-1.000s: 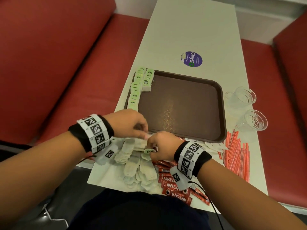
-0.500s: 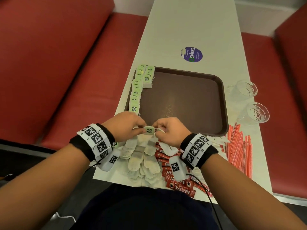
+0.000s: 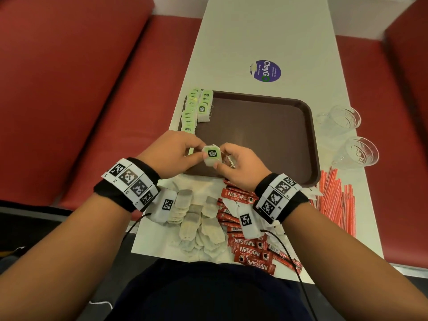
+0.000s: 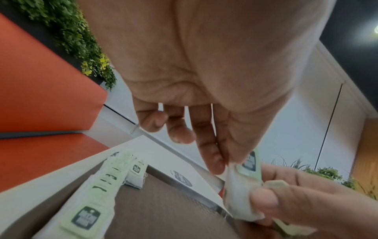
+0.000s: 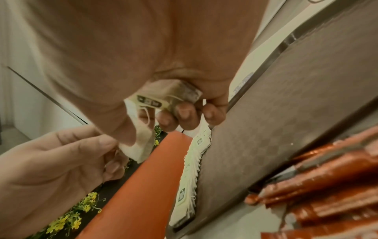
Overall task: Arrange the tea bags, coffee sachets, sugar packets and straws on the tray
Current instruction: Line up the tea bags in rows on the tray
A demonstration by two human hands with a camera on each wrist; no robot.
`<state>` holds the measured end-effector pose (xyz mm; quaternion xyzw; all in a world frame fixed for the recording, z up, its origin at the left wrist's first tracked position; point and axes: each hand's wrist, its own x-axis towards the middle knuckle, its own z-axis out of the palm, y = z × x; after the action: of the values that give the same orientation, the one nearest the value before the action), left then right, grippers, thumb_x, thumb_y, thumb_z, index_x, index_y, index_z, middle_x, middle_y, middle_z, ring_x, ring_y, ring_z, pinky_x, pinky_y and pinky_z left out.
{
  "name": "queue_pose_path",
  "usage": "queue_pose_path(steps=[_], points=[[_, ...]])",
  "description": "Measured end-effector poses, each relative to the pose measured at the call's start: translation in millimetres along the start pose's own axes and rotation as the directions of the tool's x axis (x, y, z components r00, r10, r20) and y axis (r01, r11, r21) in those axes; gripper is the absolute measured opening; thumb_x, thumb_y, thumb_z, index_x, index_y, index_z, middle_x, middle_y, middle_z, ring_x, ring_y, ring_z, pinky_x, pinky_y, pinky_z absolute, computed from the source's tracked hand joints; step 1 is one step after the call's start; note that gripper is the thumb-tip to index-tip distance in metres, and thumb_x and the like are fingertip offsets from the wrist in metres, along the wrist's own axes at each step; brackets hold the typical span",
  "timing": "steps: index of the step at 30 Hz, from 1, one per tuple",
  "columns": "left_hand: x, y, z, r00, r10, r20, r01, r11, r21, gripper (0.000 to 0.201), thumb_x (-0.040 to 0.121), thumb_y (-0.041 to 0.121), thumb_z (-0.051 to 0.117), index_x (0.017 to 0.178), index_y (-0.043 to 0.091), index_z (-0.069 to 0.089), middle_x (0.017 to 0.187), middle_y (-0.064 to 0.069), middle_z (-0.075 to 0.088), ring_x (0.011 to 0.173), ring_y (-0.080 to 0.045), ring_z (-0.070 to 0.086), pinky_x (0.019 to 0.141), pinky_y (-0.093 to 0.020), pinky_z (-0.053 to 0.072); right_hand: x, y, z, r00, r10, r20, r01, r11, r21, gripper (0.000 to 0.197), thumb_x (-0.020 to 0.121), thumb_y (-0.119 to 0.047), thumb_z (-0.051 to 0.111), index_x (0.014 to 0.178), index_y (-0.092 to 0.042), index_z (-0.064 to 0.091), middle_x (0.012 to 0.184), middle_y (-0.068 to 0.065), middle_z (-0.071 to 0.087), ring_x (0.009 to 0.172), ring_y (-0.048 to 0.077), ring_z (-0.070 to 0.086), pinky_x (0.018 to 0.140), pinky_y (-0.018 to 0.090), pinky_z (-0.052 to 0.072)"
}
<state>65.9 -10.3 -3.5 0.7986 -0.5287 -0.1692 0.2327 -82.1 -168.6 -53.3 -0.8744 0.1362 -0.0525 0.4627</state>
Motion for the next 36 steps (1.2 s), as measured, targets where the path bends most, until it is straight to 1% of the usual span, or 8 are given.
queue_pose_path(steps=[7,12,14,16,19,24,28,36], points=[[13,1,9,0.999,-0.044,-0.026,0.039,0.985,-0.17,0.015,0.086,0.042,0.073,0.098,0.034,0.071,0.079,0.012,0.063,0.069,-0.004,0.051,0.064,-0.022,0.044,13,-1,-1,0.992,-0.026,-0.121,0.033,0.998,0.054,0.018,0.093,-0.034,0.063,0.095,-0.016,0.067,0.085,-0.006,0.065,0.082,0.013,0.061,0.074,0.032,0.05],[32,-9,16,0.99,-0.13,-0.063,0.116,0.975,-0.189,0.01,0.088,0.031,0.074,0.094,0.023,0.074,0.077,0.012,0.063,0.066,0.001,0.051,0.062,-0.013,0.038,21,1,-5,0.987,0.051,-0.153,-0.045,0.998,0.043,0.009,0.095,-0.03,0.064,0.097,-0.022,0.061,0.089,-0.008,0.064,0.082,0.014,0.06,0.07,0.028,0.046],[46,-21,18,0.971,-0.214,-0.103,0.198,0.969,-0.147,0.008,0.089,0.03,0.072,0.091,0.022,0.074,0.073,0.009,0.064,0.062,-0.001,0.05,0.06,-0.015,0.037,24,4,-8,0.984,0.099,-0.148,-0.095,0.995,0.03,0.014,0.094,-0.024,0.062,0.103,-0.023,0.052,0.091,-0.007,0.06,0.079,0.015,0.058,0.067,0.028,0.044],[66,-39,19,0.939,-0.304,-0.159,0.294,0.952,-0.081,0.01,0.089,0.032,0.071,0.088,0.022,0.073,0.076,0.007,0.065,0.071,-0.008,0.057,0.068,-0.023,0.044,25,4,-12,0.983,0.134,-0.129,-0.13,0.991,0.038,0.023,0.091,-0.018,0.059,0.107,-0.019,0.043,0.087,0.001,0.058,0.07,0.019,0.056,0.063,0.034,0.046],[97,-68,20,0.876,-0.433,-0.211,0.437,0.899,-0.03,0.019,0.088,0.031,0.072,0.105,0.026,0.067,0.092,0.007,0.068,0.089,-0.017,0.063,0.081,-0.031,0.05,25,1,-18,0.981,0.154,-0.12,-0.15,0.988,0.04,0.027,0.086,-0.007,0.053,0.106,-0.011,0.035,0.088,0.02,0.058,0.065,0.024,0.051,0.061,0.046,0.047],[138,-86,25,0.804,-0.571,-0.166,0.581,0.813,0.021,0.038,0.08,0.03,0.079,0.11,0.03,0.057,0.11,-0.002,0.066,0.091,-0.022,0.064,0.073,-0.032,0.05,27,1,-28,0.983,0.168,-0.08,-0.171,0.985,-0.035,0.018,0.084,0.0,0.048,0.093,-0.011,0.036,0.087,0.006,0.046,0.068,0.015,0.042,0.061,0.031,0.035],[159,-84,30,0.801,-0.588,-0.11,0.597,0.798,0.083,0.047,0.08,0.028,0.08,0.12,0.022,0.056,0.124,-0.01,0.058,0.102,-0.029,0.062,0.083,-0.037,0.053,26,3,-32,0.983,0.155,-0.102,-0.165,0.981,-0.106,0.012,0.088,-0.007,0.053,0.082,-0.012,0.043,0.09,0.007,0.049,0.072,0.017,0.043,0.063,0.029,0.032],[173,-82,33,0.818,-0.559,-0.135,0.574,0.785,0.234,0.036,0.084,0.021,0.071,0.116,0.012,0.058,0.114,-0.013,0.064,0.101,-0.035,0.063,0.08,-0.039,0.053,24,11,-35,0.978,0.174,-0.118,-0.183,0.981,-0.065,0.014,0.084,-0.012,0.06,0.075,-0.015,0.049,0.081,-0.001,0.053,0.067,0.012,0.046,0.063,0.027,0.036]])
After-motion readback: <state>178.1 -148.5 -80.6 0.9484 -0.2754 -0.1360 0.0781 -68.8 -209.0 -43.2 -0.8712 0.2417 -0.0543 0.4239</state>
